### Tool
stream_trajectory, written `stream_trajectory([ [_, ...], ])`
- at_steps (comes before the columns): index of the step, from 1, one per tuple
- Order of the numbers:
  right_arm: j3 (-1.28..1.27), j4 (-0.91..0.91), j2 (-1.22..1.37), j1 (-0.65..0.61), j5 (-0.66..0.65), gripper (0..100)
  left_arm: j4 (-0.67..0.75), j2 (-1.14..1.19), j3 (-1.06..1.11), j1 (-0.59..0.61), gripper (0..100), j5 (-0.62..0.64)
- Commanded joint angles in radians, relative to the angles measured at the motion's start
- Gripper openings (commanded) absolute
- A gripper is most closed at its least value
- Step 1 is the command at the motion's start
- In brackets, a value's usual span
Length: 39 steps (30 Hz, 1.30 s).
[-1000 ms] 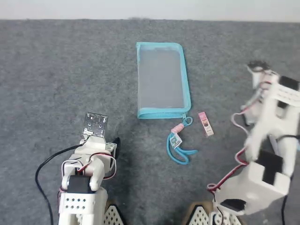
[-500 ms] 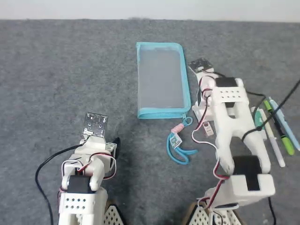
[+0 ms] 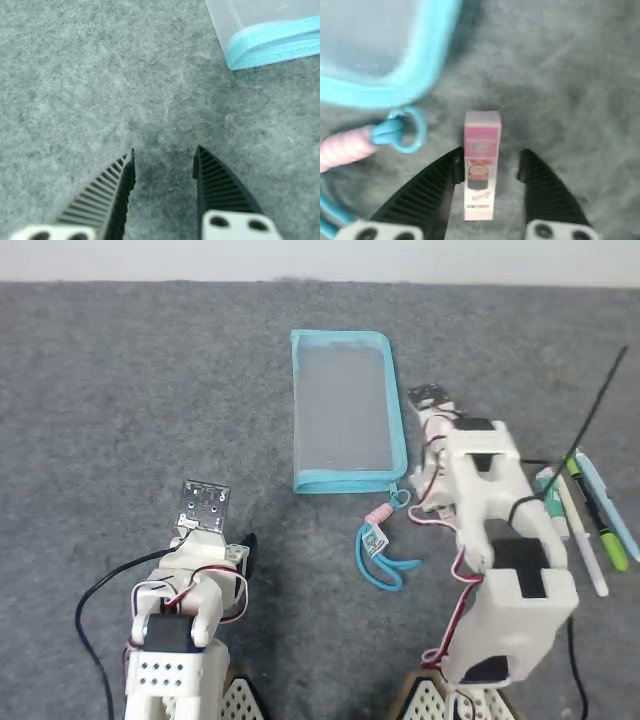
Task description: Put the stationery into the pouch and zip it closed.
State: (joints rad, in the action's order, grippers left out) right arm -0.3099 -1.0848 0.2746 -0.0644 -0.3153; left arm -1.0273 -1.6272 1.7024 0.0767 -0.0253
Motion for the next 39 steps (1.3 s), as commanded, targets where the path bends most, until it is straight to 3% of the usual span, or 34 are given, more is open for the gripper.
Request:
stream_trajectory([
  [1, 0.061, -0.031, 0.002, 0.082, 0.003, 4.2, -0.008, -0.021, -0.012, 0.006, 18, 0.009],
  [13, 0.238, -0.166, 0.010, 0.371, -0.239, 3.8, -0.008, -0.021, -0.012, 0.006, 18, 0.009],
  [18, 0.244, -0.166, 0.010, 0.367, -0.288, 4.4, -0.008, -0.021, -0.012, 0.006, 18, 0.009],
  [25, 0.245, -0.168, 0.002, 0.375, -0.288, 21.7, -0.008, -0.021, -0.012, 0.006, 18, 0.009],
  [31, 0.256, -0.179, -0.019, 0.369, -0.269, 21.0, -0.003, -0.021, -0.012, 0.006, 18, 0.009],
  [35, 0.288, -0.243, -0.127, 0.337, -0.161, 20.9, 0.000, -0.021, -0.012, -0.002, 18, 0.008],
  [39, 0.245, -0.300, -0.298, 0.254, -0.106, 20.8, 0.110, -0.021, -0.012, 0.009, 18, -0.025],
])
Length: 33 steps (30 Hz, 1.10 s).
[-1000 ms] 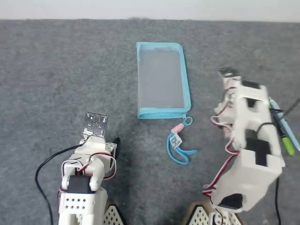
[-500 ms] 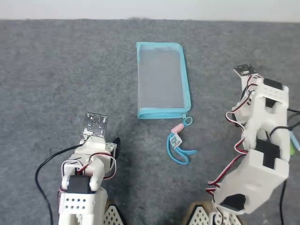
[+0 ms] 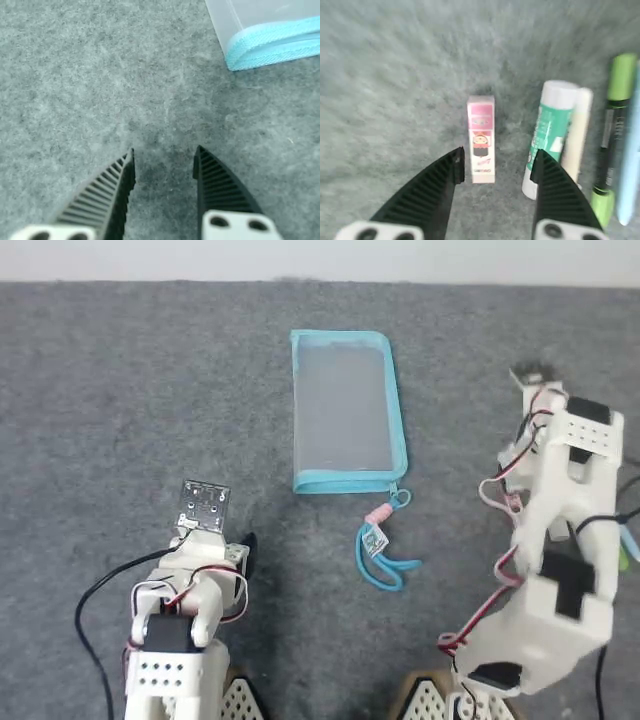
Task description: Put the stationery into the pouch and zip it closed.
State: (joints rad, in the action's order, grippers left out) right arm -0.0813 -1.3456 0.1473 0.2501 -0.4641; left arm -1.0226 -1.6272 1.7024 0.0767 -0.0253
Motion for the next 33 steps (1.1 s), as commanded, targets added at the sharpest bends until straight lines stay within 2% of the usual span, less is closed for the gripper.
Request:
stream_trajectory([
  [1, -0.012, -0.042, -0.219, -0.082, 0.049, 20.8, 0.135, -0.021, -0.012, 0.026, 18, -0.074],
  [3, -0.092, -0.031, -0.318, -0.122, 0.066, 19.5, 0.190, -0.021, -0.012, 0.064, 18, -0.204],
  [6, -0.233, 0.021, -0.458, -0.165, 0.078, 11.6, 0.245, -0.021, -0.012, 0.115, 18, -0.347],
  [9, -0.362, 0.059, -0.561, -0.202, 0.087, 6.9, 0.262, -0.017, -0.022, 0.149, 18, -0.308],
  [15, -0.500, 0.104, -0.618, -0.306, 0.135, 6.9, 0.224, -0.012, -0.136, 0.152, 18, -0.250],
  [23, -0.611, 0.160, -0.628, -0.306, 0.176, 6.9, 0.110, -0.020, -0.125, 0.157, 18, -0.255],
  [33, -0.640, 0.160, -0.627, -0.315, 0.176, 6.9, 0.115, -0.021, -0.031, 0.157, 18, -0.256],
])
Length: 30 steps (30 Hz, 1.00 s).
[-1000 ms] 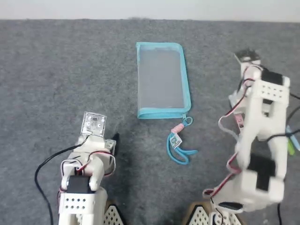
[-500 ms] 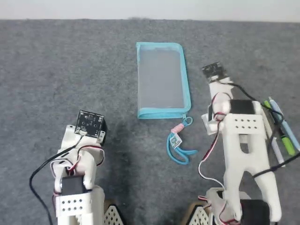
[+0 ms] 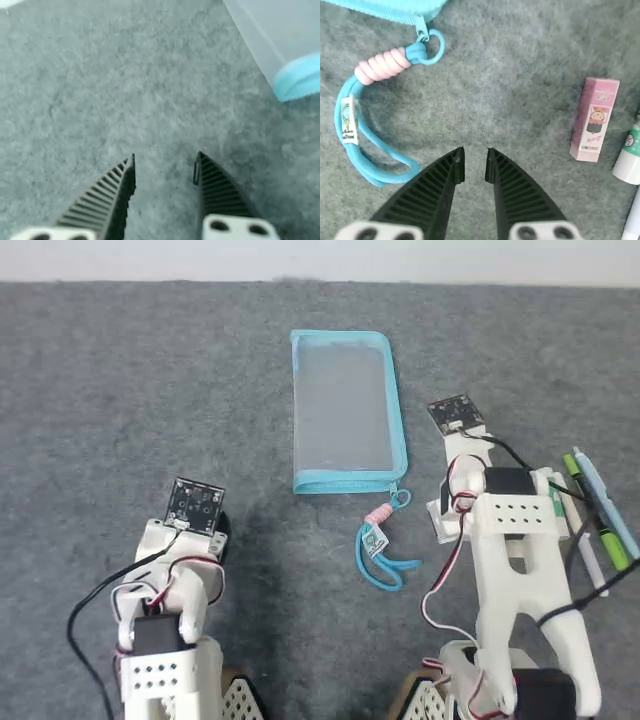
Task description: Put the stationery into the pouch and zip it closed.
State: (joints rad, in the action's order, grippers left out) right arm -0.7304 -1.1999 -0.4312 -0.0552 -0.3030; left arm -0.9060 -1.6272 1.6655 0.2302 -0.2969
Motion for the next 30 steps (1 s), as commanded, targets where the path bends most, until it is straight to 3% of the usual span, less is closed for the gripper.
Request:
stream_trajectory([
  [1, 0.009, 0.015, -0.047, -0.012, 0.015, 6.9, -0.002, -0.021, 0.010, 0.002, 18, 0.014],
  [7, 0.009, 0.015, -0.042, -0.122, 0.017, 6.9, 0.011, -0.021, 0.027, -0.002, 18, 0.014],
  [13, 0.014, 0.079, -0.039, -0.251, 0.117, 6.9, 0.005, -0.020, 0.027, -0.002, 18, 0.014],
  [19, 0.017, 0.147, -0.039, -0.269, 0.130, 7.0, 0.005, -0.020, 0.027, -0.002, 18, 0.014],
  [24, 0.017, 0.202, -0.041, -0.292, 0.222, 7.0, 0.005, -0.020, 0.027, -0.002, 18, 0.014],
  [30, 0.015, 0.274, -0.038, -0.268, 0.218, 7.0, 0.005, -0.020, 0.027, -0.002, 18, 0.014],
])
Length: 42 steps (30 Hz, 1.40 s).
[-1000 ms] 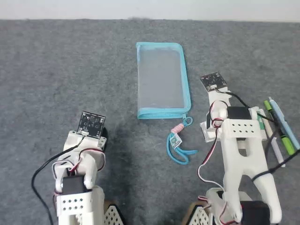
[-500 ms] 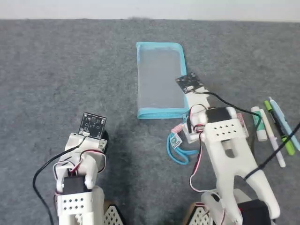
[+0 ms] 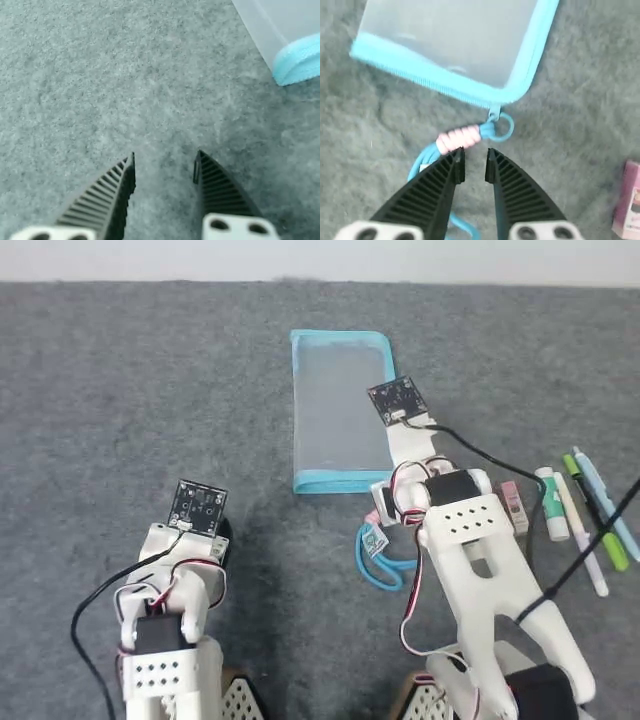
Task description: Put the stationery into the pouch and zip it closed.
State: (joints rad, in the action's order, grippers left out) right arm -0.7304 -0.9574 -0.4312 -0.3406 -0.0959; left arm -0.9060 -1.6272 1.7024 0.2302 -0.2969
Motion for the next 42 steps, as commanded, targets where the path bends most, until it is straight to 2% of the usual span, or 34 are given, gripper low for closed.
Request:
stream_trajectory([
  [1, 0.012, 0.025, -0.038, 0.015, 0.015, 7.0, 0.005, -0.020, -0.010, -0.002, 18, 0.014],
  [6, -0.009, 0.036, -0.038, -0.051, 0.063, 7.0, 0.005, -0.020, -0.010, -0.002, 18, 0.014],
  [10, -0.029, 0.114, 0.001, -0.064, 0.061, 7.0, 0.005, -0.020, -0.010, -0.002, 18, 0.014],
  [17, -0.021, 0.203, 0.165, -0.031, 0.060, 7.0, 0.005, -0.020, -0.010, -0.002, 18, 0.014],
  [30, -0.025, 0.242, 0.231, 0.022, 0.055, 7.0, 0.005, -0.020, -0.010, -0.002, 18, 0.014],
  [42, -0.015, 0.246, 0.338, 0.018, 0.052, 7.0, 0.005, -0.020, -0.010, -0.002, 18, 0.014],
])
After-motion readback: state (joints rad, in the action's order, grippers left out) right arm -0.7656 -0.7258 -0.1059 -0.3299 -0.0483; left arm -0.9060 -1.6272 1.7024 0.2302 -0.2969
